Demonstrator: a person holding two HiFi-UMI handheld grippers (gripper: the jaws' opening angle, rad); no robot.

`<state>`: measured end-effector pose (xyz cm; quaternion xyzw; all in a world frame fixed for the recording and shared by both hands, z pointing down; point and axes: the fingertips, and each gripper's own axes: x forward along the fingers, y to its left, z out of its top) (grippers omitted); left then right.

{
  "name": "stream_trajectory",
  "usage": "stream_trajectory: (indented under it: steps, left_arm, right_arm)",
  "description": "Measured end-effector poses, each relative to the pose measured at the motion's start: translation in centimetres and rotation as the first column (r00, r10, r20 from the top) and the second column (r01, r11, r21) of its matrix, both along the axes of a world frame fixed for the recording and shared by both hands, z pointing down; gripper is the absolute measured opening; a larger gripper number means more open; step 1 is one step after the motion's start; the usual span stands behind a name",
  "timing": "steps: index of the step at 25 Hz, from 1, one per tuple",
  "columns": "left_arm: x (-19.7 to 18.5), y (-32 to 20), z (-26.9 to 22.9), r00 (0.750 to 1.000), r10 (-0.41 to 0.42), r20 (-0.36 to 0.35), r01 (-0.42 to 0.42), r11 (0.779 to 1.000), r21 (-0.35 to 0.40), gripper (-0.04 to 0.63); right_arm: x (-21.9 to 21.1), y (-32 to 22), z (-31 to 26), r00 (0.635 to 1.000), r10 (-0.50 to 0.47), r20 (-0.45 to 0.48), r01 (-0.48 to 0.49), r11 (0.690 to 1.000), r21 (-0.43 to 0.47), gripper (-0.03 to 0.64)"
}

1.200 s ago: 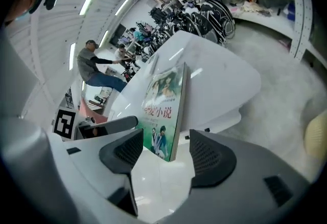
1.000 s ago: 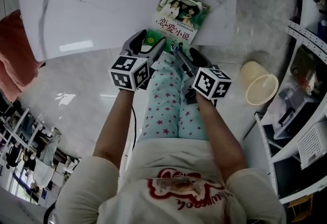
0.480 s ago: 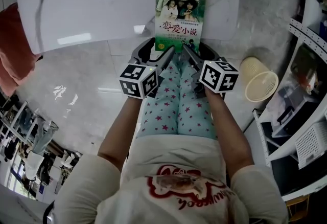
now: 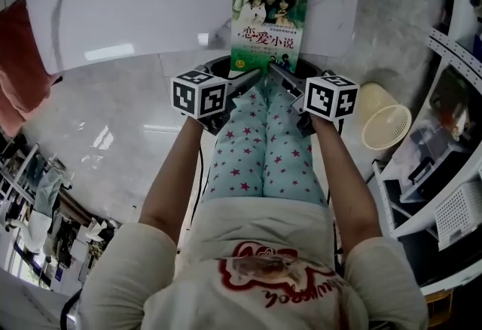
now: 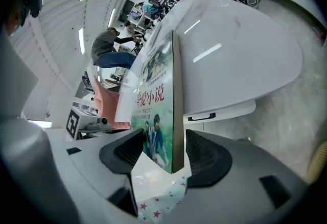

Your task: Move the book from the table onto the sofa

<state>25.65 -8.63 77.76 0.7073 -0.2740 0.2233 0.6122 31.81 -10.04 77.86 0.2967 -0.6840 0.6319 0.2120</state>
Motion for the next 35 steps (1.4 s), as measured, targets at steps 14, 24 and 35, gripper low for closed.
stream_trajectory:
  steps: [14,24,35]
  left_arm:
    - [1.3,-2.4,-1.0,0.938,0.004,-0.347,-0.017,0.999,-0.034,0.281]
    - [1.4,-2.3,-1.6,0.974,0.005,-0.226,0.022,0.993,0.120,0.121]
    - [0.5,-3.6,-12.0,0.985,-0.067,-0.157,0.107,0.958,0.264,0.123]
  right_arm:
    - [-1.0,-0.4,-0.4,0.976,-0.061,0.209,0.062,0.998,0.002,0.182]
    - [-1.4,-0.2,-1.8,0.985,-0.080,0.150,0.063,0.992,0.112,0.103]
    - [-2.4,-1.8,-12.2,0.985,-0.171,0.016,0.161,0.949,0.272,0.106]
